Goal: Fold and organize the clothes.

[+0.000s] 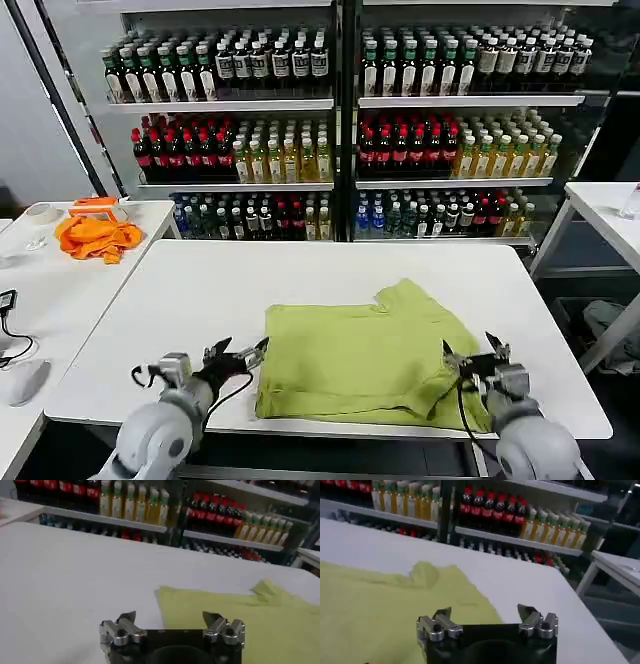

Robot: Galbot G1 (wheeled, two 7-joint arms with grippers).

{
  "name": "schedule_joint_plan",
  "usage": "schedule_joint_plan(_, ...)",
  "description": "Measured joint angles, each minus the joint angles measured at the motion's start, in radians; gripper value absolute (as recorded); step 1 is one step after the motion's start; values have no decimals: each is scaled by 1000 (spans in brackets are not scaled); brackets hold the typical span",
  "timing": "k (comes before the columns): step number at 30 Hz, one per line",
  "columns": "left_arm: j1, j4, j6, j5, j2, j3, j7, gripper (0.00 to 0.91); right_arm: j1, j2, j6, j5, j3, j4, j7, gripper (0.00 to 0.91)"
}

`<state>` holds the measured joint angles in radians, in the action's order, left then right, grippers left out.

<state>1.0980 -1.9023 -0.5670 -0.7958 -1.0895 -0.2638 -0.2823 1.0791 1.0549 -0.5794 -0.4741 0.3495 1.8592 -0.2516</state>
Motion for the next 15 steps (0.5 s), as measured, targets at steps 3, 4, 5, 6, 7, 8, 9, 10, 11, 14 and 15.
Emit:
schedule_joint_plan(3, -73, 65, 0, 11, -21, 36, -3, 907, -93, 20, 0, -21, -48, -84, 1, 907)
schedule_joint_plan(4, -98, 89, 1, 15, -29, 48, -4, 907, -121, 27, 0, -26, -63, -112, 2, 907)
schedule_joint_plan(5, -118, 110, 1, 17, -36, 59, -4, 907, -151, 35, 0, -29, -79, -143, 3, 907)
schedule_joint_plan(6, -137, 131, 1, 19, -41, 69, -6, 907, -178, 43, 1, -33, -93, -171, 3, 907)
schedule_joint_plan(7, -159, 155, 1, 22, -49, 79, -8, 907, -205, 51, 1, -35, -108, -200, 3, 907)
schedule_joint_plan(8, -177, 174, 1, 24, -56, 89, -9, 907, -231, 60, 1, -37, -121, -228, 5, 907)
schedule_joint_plan(9, -193, 194, 1, 27, -62, 97, -10, 907, -259, 70, 1, -40, -135, -258, 6, 907)
schedule_joint_plan(10, -211, 215, 1, 32, -69, 107, -12, 907, -281, 79, 2, -41, -146, -285, 6, 907)
schedule_joint_plan(11, -226, 234, 2, 35, -76, 115, -12, 907, -303, 87, 3, -42, -155, -310, 7, 907)
schedule_joint_plan(14, -261, 286, 3, 47, -94, 134, -12, 907, -364, 114, 9, -43, -184, -387, 11, 907)
schedule_joint_plan(15, -269, 301, 3, 51, -99, 141, -11, 907, -385, 123, 11, -43, -193, -414, 13, 907)
